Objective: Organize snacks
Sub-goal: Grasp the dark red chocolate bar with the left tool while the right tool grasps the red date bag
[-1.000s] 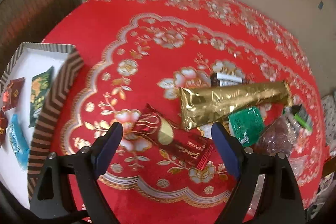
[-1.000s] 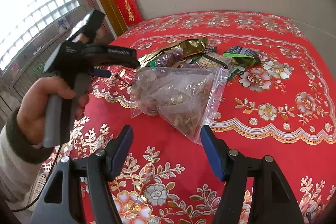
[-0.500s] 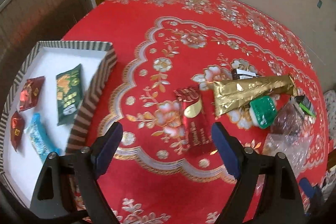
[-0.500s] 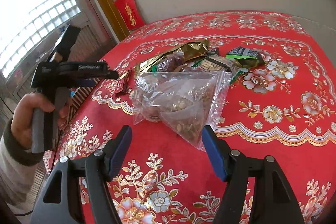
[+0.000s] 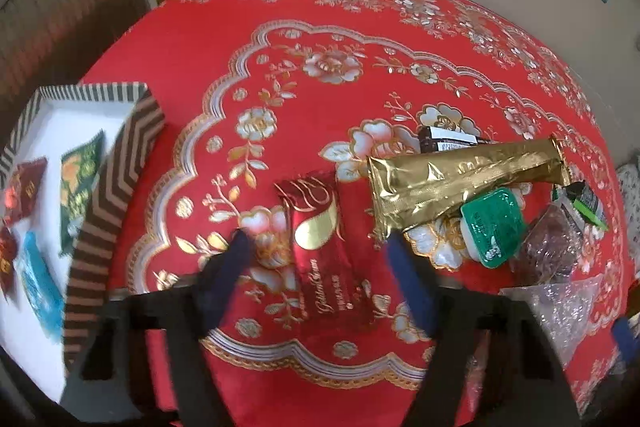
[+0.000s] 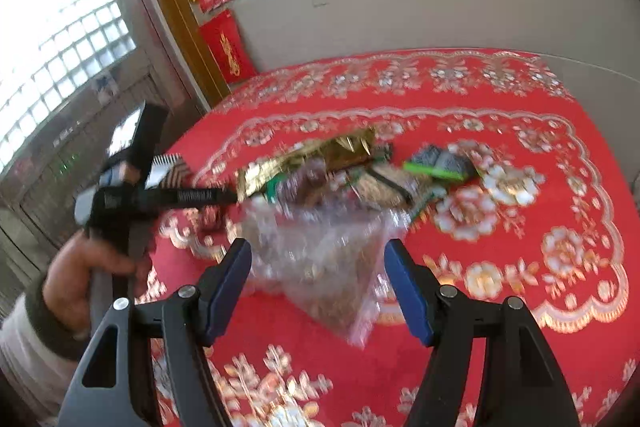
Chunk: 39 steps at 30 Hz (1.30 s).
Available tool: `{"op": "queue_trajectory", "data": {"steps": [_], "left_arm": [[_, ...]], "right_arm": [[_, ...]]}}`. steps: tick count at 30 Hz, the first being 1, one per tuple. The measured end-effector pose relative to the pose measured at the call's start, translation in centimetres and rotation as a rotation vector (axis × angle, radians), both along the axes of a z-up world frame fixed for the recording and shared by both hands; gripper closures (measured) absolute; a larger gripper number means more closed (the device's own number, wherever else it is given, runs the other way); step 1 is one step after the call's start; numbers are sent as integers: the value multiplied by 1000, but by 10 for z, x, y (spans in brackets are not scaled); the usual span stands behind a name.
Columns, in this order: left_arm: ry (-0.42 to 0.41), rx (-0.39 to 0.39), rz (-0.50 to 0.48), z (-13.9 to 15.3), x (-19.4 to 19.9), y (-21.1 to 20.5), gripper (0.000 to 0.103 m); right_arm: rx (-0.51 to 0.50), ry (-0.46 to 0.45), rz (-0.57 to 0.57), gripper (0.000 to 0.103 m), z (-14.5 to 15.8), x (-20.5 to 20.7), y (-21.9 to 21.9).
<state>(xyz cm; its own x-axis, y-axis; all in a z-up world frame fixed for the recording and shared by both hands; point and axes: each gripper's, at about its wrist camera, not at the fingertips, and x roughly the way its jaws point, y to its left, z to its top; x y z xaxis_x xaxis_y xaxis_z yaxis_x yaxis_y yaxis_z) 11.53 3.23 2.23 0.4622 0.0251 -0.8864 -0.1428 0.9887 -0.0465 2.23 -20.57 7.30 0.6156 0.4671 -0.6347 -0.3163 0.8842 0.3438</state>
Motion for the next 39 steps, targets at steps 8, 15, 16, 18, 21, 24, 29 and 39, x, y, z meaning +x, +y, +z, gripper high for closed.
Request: {"op": "queue_trajectory", "data": {"steps": [8,15,16,18,21,24,29,39], "left_arm": [[-15,-3,-49,3,-8,14,75],[-54,-6,-80,15,-21,20,75],[-58,-9,-84,18,-22,20,75],[-61,-15,-97,20,-25,20,75],[-64,-25,-112,23,-29,19,75],[-64,-32,-118,25,-33,21,75],[-67,-43,-121,26,-35,23,75],[-72,-46,-120,27,-40,23,75]], "right_arm": [[-108,-36,76,34,8,42,30],[-126,14,143,34,-2,68,54],[-123,29,149,34,-4,72,58],[-149,38,152,34,-8,77,66],[-182,51,174,34,-13,83,74],[-220,52,209,34,-20,84,81],[-241,91,219,49,-36,90,82],[-133,-72,157,55,2,60,65]]}}
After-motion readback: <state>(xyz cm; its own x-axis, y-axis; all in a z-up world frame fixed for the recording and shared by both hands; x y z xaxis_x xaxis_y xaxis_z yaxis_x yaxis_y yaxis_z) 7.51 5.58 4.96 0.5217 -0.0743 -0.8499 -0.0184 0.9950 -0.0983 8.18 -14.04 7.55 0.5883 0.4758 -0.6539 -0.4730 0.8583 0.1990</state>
